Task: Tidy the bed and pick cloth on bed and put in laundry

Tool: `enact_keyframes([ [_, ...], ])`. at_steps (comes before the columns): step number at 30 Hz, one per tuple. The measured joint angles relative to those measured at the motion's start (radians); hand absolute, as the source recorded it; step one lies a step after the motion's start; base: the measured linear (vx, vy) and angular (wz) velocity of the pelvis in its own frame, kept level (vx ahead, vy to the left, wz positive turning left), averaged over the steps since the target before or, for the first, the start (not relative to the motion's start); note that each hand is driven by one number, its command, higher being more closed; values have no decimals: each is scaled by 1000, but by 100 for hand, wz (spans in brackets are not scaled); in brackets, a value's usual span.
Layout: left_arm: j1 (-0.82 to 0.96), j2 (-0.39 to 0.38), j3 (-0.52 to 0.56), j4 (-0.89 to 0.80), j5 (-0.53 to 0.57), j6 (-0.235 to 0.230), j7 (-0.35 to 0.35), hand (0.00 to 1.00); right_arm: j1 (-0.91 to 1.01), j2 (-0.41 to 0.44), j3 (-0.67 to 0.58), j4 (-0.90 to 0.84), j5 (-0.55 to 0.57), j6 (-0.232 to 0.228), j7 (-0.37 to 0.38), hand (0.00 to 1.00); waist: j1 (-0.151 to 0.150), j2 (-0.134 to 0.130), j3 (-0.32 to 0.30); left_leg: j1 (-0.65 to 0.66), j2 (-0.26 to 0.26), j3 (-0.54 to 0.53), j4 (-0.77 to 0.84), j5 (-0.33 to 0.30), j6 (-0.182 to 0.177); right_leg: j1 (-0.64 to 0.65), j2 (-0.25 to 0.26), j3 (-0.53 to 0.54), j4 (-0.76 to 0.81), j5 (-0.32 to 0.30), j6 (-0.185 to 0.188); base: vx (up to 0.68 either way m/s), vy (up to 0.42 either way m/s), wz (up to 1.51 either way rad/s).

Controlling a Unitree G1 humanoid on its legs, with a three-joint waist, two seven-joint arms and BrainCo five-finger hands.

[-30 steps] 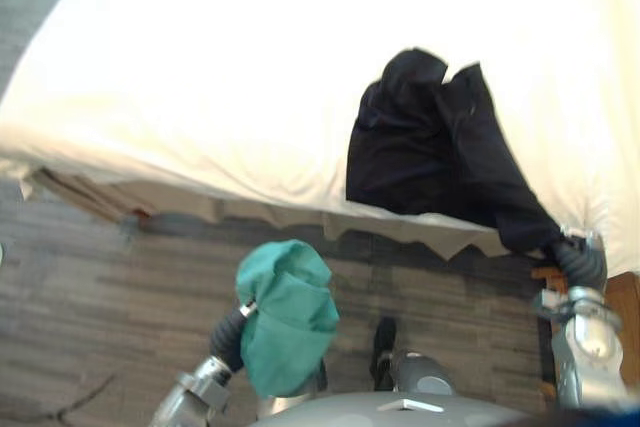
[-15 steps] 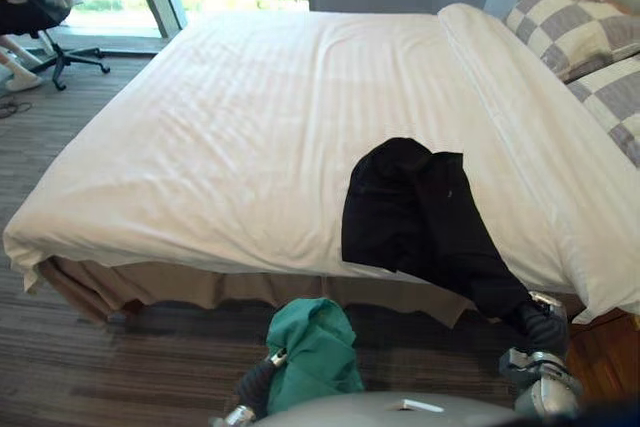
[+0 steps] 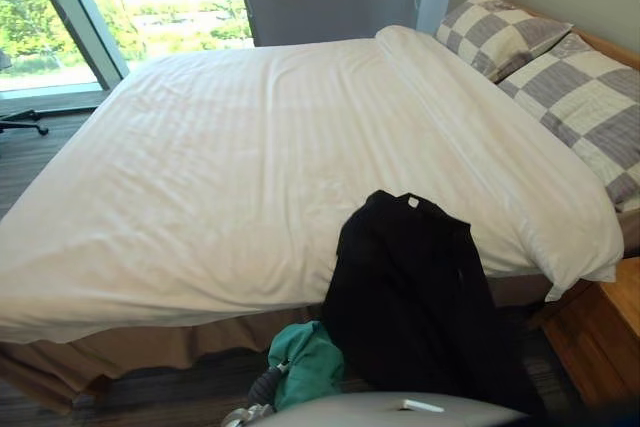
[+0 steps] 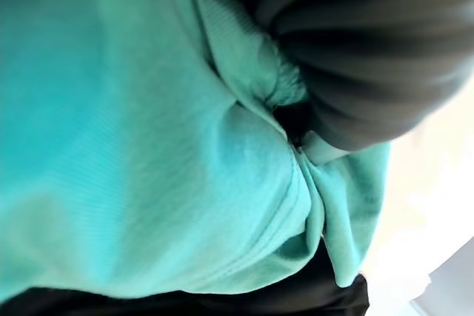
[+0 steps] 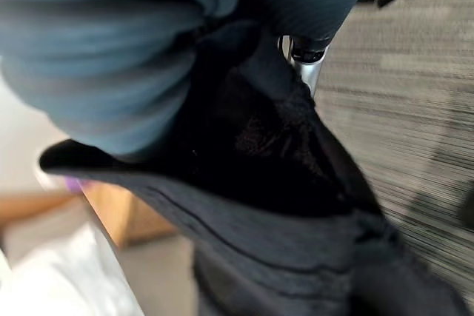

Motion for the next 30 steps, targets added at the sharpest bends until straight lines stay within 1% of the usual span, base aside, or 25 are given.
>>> enact_keyframes([
  [2, -10, 1, 22, 20, 1, -2, 4, 100, -8, -1, -59, 17, -6, 3, -12, 100, 1, -1, 1, 0, -2, -1, 0, 0, 0, -2, -1, 6, 3, -6, -1, -46, -24, 1],
  [5, -19, 1, 31, 45, 1, -4, 8, 100, -20, -3, -106, 34, -18, 19, -32, 100, 2, 0, 1, -2, -3, 1, 0, -2, 0, -8, -1, 11, 3, -7, -1, -41, -9, -3],
  [6, -20, 1, 31, 45, 1, -8, 18, 100, -29, -3, -131, 41, -54, 44, -45, 100, 2, 0, 2, -4, -3, 4, 0, -3, -1, -12, -1, 16, 3, -7, -1, -25, -7, -6],
  [7, -20, 1, 30, 46, 1, -8, 24, 100, -32, -4, -136, 44, -75, 54, -49, 100, 2, 0, 2, -5, -4, 6, 0, -4, -1, -14, -1, 19, 2, -7, -1, -27, -7, -8],
  [8, -21, 2, 27, 59, 1, -7, 29, 100, -38, -9, -136, 60, -133, 81, -59, 100, 2, 3, 5, -5, -5, 7, 0, -5, -2, -15, -1, 21, 1, -7, -1, -14, -3, -4],
  [11, -33, 2, 24, 85, 1, -6, 47, 100, -64, -10, -135, 92, -194, 135, -70, 100, 1, 7, 10, -6, -8, 7, 0, -8, -3, -13, -2, 23, -2, -7, -1, 0, 0, 0],
  [12, -34, 2, 24, 85, 1, -6, 50, 100, -75, -10, -134, 107, -201, 145, -69, 100, 2, 7, 14, -6, -9, 6, 0, -9, -3, -12, -3, 22, -3, -7, 0, 0, 0, 0],
  [13, -36, 2, 23, 85, 2, -7, 52, 100, -81, -9, -132, 115, -214, 151, -65, 100, 2, 8, 17, -5, -10, 6, 0, -9, -3, -11, -3, 22, -3, -7, 0, -7, -5, 3],
  [14, -40, 3, 14, 85, 8, -12, 70, 100, -96, -7, -115, 124, -286, 153, -38, 100, 3, 6, 26, -4, -14, 2, 0, -9, -3, -8, -3, 20, -4, -7, 0, -8, -4, 3],
  [15, -40, 3, 13, 85, 13, -14, 72, 100, -99, -7, -105, 124, -300, 151, -33, 100, 3, 7, 27, -5, -15, 1, -1, -8, -3, -8, -4, 19, -4, -7, 0, -21, -11, 8],
  [16, -41, 2, 6, 85, 29, -22, 82, 100, -113, -6, -47, 124, -337, 137, -5, 100, 3, 15, 38, -6, -16, -5, -1, -8, -3, -4, -6, 7, -5, -7, 0, -20, -23, 18],
  [17, -44, 2, -2, 85, 39, -29, 99, 100, -118, -6, 20, 124, -367, 121, 30, 100, 3, 14, 41, -7, -17, -21, -1, -7, -2, 2, -9, -13, -6, -7, 0, -20, -23, 27],
  [18, -45, 2, -9, 85, 40, -34, 109, 100, -121, -5, 55, 124, -378, 114, 49, 100, 3, 15, 41, -12, -19, -31, -1, -6, 0, 3, -11, -24, -6, -10, 4, -21, -29, 50],
  [19, -48, 3, -13, 86, 46, -41, 118, 100, -133, 0, 120, 126, -404, 103, 80, 100, 3, 20, 44, -28, -25, -62, -1, -1, 6, 3, -20, -52, -5, -17, 13, -17, -12, 77],
  [20, -52, 2, -20, 85, 73, -44, 136, 100, -149, 2, 185, 135, -450, 87, 115, 100, 5, 17, 42, -47, -33, -102, -1, 5, 15, 3, -32, -92, -4, -21, 16, -21, -7, 91],
  [21, -55, 3, -28, 85, 88, -45, 148, 100, -161, 3, 224, 144, -469, 79, 132, 100, 5, 19, 43, -62, -37, -124, -1, 8, 19, 3, -37, -111, -1, -25, 18, -18, 20, 113],
  [22, -60, 5, -41, 85, 127, -45, 170, 100, -180, 0, 272, 158, -513, 61, 166, 100, 5, 23, 45, -80, -50, -173, -1, 16, 29, 5, -53, -154, 7, -34, 28, -2, 29, 130],
  [23, -63, 5, -53, 81, 181, -45, 200, 100, -190, -27, 316, 174, -555, 38, 199, 100, 7, 25, 47, -107, -65, -230, -1, 23, 39, 9, -72, -199, 36, -47, 31, 9, 26, 136],
  [24, -67, 3, -53, 79, 200, -47, 211, 100, -197, -35, 332, 180, -571, 34, 214, 100, 8, 30, 49, -115, -69, -262, -1, 24, 42, 8, -76, -206, 61, -50, 29, 38, 25, 168],
  [25, -76, -4, -59, 82, 228, -48, 240, 100, -202, -52, 349, 184, -584, 27, 239, 100, 4, 43, 58, -124, -70, -346, -1, 19, 51, -9, -81, -177, 165, -57, 7, 42, 31, 214],
  [26, -80, 1, -72, 79, 245, -53, 249, 100, -189, -51, 352, 185, -581, 27, 248, 100, 1, 35, 58, -138, -80, -450, 0, 28, 70, -47, -78, -102, 307, -63, -44, 52, 30, 238],
  [27, -83, 6, -73, 79, 253, -55, 249, 100, -181, -50, 358, 186, -579, 27, 255, 100, 0, 29, 59, -143, -82, -503, 0, 39, 82, -72, -68, -52, 387, -60, -68, 65, -10, 267],
  [28, -90, 13, -66, 82, 273, -64, 251, 100, -161, -51, 380, 187, -549, 31, 273, 100, -4, 33, 63, -152, -76, -606, 1, 55, 92, -99, -28, 54, 452, -108, -78, 78, -49, 214],
  [29, -93, 14, -51, 83, 287, -67, 250, 100, -155, -51, 390, 187, -534, 36, 280, 100, -2, 26, 63, -162, -80, -649, 1, 60, 93, -98, -3, 102, 426, -134, -76, 75, -82, 245],
  [30, -94, 20, -18, 80, 304, -80, 244, 100, -156, -47, 417, 195, -515, 41, 295, 100, 8, -3, 70, -177, -93, -690, 0, 67, 97, -95, 23, 172, 320, -128, -64, 81, -140, 199],
])
